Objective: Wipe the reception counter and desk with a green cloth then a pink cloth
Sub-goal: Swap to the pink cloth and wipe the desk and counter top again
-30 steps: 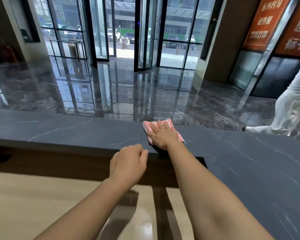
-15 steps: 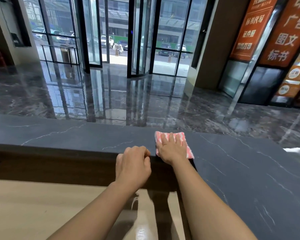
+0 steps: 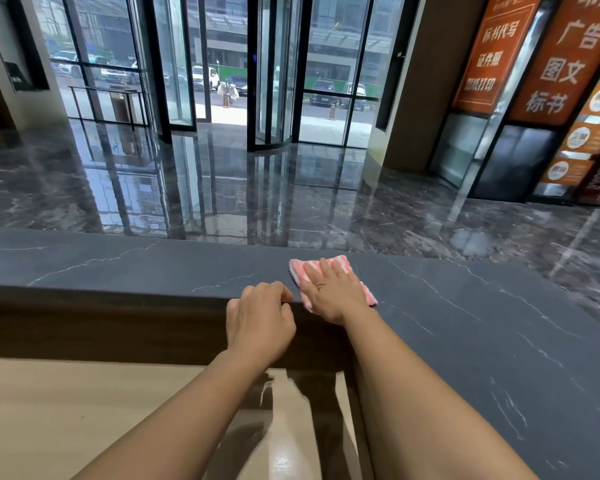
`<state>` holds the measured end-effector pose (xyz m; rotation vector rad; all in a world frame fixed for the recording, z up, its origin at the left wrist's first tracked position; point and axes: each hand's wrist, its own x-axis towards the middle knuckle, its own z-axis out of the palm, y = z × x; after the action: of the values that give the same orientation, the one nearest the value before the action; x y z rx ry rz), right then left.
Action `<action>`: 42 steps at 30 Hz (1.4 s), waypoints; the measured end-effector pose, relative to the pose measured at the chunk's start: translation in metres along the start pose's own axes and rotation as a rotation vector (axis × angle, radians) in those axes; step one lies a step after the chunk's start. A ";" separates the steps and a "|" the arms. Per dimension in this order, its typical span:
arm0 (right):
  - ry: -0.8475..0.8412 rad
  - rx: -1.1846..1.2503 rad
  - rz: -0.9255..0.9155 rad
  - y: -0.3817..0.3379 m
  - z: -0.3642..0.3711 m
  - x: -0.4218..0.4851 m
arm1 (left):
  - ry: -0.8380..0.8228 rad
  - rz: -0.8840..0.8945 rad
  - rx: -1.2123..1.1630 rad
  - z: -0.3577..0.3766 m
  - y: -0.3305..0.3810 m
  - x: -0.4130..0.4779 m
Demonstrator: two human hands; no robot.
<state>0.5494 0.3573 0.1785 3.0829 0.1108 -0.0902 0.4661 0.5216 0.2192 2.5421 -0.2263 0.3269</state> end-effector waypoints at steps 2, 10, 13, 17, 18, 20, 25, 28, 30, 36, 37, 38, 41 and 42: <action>-0.022 0.026 0.057 0.022 0.002 -0.002 | -0.012 0.016 -0.008 0.002 0.006 -0.001; -0.026 0.048 0.299 0.132 0.003 -0.042 | -0.034 0.104 -0.028 0.004 0.026 -0.009; -0.039 0.125 0.483 0.163 -0.003 -0.065 | -0.067 0.121 -0.025 0.006 0.034 -0.012; -0.037 0.106 0.627 0.144 -0.022 -0.073 | -0.113 0.164 -0.023 0.013 0.051 -0.013; -0.031 0.090 0.623 0.132 -0.028 -0.071 | -0.121 0.179 -0.027 0.016 0.055 -0.013; -0.013 0.095 0.543 0.111 -0.028 -0.058 | -0.127 0.204 -0.032 0.023 0.063 -0.012; -0.050 0.085 0.186 0.090 -0.008 -0.007 | -0.133 0.224 -0.040 0.039 0.076 -0.010; -0.031 0.067 0.103 0.101 -0.006 0.007 | -0.141 0.247 -0.047 0.051 0.086 -0.007; -0.010 0.064 0.118 0.123 -0.005 0.011 | -0.145 0.266 -0.052 0.056 0.091 -0.004; 0.003 0.151 0.378 0.212 0.002 -0.013 | -0.174 0.283 -0.069 0.061 0.102 -0.001; 0.006 0.146 0.428 0.224 0.001 -0.024 | -0.187 0.290 -0.071 0.061 0.105 -0.003; 0.001 0.149 0.475 0.231 -0.002 -0.035 | -0.197 0.295 -0.072 0.060 0.106 -0.004; -0.045 0.177 0.587 0.238 -0.005 -0.059 | -0.223 0.312 -0.065 0.056 0.107 -0.013; -0.060 0.189 0.620 0.233 -0.007 -0.067 | -0.232 0.316 -0.061 0.054 0.106 -0.016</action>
<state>0.5007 0.1206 0.2020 3.1253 -0.8921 -0.1697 0.4362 0.4057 0.2248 2.4784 -0.7202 0.1388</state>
